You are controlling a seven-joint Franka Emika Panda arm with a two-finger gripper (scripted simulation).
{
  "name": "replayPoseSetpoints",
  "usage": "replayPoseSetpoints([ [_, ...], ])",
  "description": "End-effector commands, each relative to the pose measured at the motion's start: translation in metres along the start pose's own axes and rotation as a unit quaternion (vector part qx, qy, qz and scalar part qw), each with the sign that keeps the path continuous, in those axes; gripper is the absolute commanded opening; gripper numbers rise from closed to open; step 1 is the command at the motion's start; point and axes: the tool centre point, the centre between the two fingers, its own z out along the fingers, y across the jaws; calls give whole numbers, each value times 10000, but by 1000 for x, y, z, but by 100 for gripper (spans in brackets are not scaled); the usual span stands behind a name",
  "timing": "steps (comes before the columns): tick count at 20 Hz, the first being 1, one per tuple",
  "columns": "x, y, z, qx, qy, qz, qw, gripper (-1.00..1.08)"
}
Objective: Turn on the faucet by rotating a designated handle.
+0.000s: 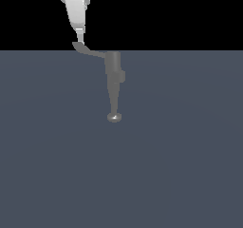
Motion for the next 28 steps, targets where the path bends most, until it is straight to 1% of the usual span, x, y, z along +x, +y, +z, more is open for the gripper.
replayPoseSetpoints([
  [1, -1, -3, 4, 3, -6, 90, 10000, -100],
  [9, -2, -5, 7, 0, -10, 131, 9999, -100],
  [28, -2, 47, 7, 1, -9, 133, 9999, -100],
])
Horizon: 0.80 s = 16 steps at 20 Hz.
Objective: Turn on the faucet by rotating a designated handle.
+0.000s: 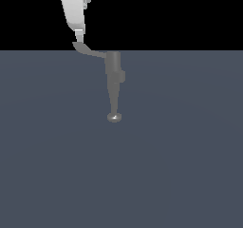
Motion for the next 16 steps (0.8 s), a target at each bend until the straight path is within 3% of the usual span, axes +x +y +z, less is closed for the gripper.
replayPoseSetpoints([
  [1, -1, 10, 2, -37, 0, -4, 10000, -100],
  [16, 10, 43, 0, -6, 0, -8, 10000, -100],
])
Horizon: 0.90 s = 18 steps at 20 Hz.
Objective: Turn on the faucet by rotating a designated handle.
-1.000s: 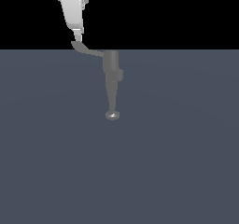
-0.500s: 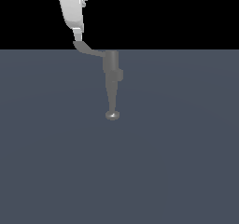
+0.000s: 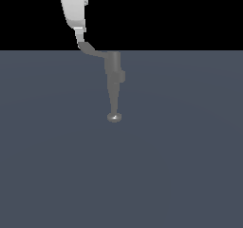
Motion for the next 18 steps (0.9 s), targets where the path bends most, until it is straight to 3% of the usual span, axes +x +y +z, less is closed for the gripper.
replayPoseSetpoints([
  [1, 10, 8, 1, -20, 6, 33, 10000, -100],
  [18, 60, 62, 1, -46, 6, 38, 10000, -100],
])
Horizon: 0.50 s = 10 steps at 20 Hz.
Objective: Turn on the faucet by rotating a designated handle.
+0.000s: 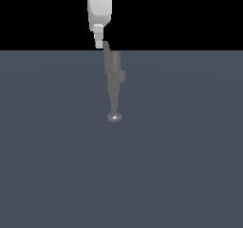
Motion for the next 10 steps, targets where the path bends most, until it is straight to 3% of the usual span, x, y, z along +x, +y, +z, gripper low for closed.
replayPoseSetpoints([
  [1, 12, 8, 2, -35, 1, 70, 10000, -100],
  [2, 3, 2, 0, -5, 0, 8, 10000, -100],
  [10, 55, 4, 1, -22, 1, 42, 10000, -100],
])
